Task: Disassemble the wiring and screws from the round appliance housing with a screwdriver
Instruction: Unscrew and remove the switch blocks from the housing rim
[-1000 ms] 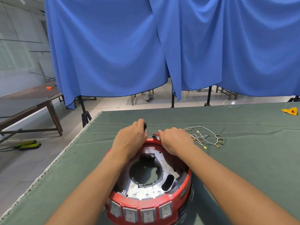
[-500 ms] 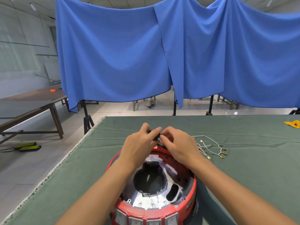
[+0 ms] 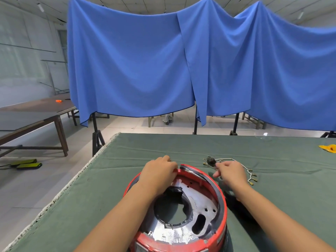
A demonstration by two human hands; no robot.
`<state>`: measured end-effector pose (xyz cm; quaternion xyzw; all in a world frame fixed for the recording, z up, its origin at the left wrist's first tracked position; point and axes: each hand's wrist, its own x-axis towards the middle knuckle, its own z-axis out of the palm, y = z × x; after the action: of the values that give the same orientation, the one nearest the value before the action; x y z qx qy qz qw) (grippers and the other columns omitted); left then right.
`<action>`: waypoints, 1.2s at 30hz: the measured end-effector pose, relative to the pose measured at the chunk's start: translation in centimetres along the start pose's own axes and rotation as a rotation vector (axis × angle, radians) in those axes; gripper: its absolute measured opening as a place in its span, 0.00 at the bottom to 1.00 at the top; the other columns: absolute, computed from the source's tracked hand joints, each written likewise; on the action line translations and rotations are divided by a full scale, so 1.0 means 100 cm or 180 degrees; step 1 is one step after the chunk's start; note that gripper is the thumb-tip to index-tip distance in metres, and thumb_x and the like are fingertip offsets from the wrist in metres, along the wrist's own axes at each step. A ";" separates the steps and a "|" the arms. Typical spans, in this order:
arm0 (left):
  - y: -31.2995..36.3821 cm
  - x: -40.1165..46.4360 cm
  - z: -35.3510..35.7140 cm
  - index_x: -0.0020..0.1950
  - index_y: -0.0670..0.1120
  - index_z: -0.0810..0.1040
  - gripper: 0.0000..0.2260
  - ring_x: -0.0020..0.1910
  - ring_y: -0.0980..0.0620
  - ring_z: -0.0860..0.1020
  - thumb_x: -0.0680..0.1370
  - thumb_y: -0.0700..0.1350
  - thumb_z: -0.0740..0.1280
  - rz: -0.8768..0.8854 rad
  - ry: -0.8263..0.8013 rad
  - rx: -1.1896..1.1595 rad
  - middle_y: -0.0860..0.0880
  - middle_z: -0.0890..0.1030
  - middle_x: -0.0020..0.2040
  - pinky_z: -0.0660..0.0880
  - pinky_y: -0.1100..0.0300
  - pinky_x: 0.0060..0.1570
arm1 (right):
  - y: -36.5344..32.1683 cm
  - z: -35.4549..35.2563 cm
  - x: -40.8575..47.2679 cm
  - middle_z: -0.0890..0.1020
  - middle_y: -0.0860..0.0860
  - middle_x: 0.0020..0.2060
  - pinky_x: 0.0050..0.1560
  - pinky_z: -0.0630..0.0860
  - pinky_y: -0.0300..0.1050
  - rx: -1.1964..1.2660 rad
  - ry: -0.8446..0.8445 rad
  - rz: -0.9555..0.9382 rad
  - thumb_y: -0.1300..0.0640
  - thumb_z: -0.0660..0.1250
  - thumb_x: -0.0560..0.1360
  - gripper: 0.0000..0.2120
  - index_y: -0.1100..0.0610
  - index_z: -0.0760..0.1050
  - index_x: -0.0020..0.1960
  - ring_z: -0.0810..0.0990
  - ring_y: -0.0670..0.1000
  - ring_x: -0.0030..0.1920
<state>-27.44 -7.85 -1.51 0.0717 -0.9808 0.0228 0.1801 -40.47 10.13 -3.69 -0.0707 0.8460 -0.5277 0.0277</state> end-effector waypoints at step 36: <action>0.119 -0.064 -0.051 0.39 0.46 0.68 0.14 0.41 0.42 0.73 0.79 0.54 0.58 -0.0253 -0.0770 -0.0048 0.44 0.78 0.44 0.65 0.56 0.39 | 0.011 -0.078 -0.094 0.78 0.59 0.39 0.23 0.71 0.41 0.1153 -0.0363 -0.0822 0.65 0.53 0.79 0.16 0.54 0.77 0.42 0.80 0.63 0.26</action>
<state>-21.56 5.07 0.73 0.1114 -0.9918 -0.0006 0.0619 -32.23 18.92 -1.54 -0.2021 0.7184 -0.6653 0.0199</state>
